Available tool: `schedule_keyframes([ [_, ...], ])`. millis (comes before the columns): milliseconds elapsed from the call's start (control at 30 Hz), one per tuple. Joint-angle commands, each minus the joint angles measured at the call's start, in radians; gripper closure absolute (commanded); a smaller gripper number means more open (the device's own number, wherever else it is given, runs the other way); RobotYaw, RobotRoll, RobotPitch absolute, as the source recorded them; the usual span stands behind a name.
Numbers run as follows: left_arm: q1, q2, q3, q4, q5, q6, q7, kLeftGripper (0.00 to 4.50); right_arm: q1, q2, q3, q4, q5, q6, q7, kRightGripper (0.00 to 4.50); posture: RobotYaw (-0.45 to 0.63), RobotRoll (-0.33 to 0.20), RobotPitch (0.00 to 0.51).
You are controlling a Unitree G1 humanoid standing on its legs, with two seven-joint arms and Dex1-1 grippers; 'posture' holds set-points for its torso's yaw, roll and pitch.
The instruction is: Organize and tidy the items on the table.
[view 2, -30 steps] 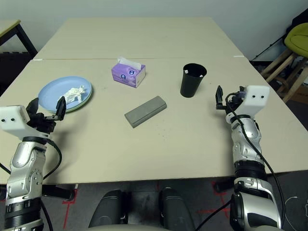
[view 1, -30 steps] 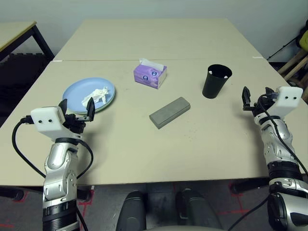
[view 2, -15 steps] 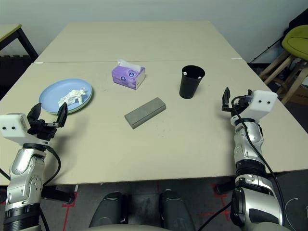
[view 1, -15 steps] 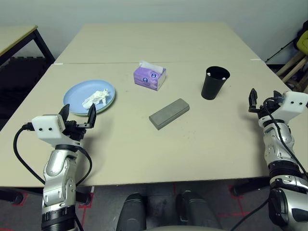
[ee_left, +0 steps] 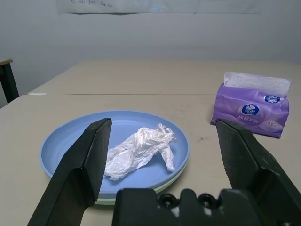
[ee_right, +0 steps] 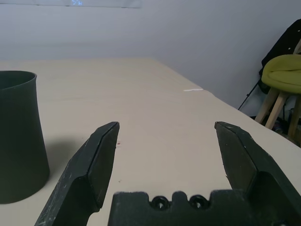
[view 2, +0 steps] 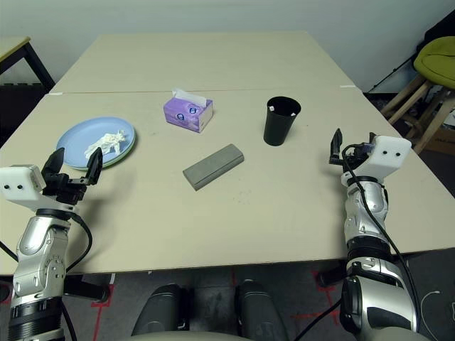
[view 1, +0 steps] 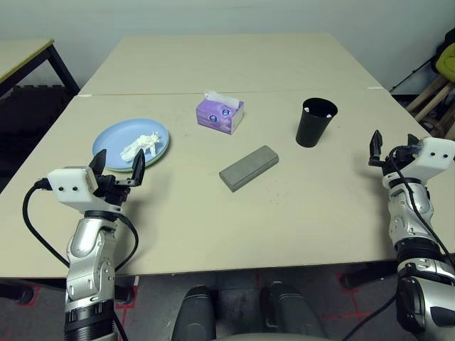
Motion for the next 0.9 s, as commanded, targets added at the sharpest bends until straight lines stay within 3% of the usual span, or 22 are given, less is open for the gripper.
schedule_keyframes([
  [33,0.000,0.007,-0.005,0.019,-0.007,0.019,-0.001,0.00,0.004,0.008,0.001,0.010,0.036,0.038,0.059,0.04,0.10,0.000,0.065],
  [900,0.033,-0.003,0.023,0.015,-0.020,0.014,0.027,0.00,-0.047,-0.005,0.034,0.091,0.032,0.098,0.260,0.04,0.16,0.000,0.042],
])
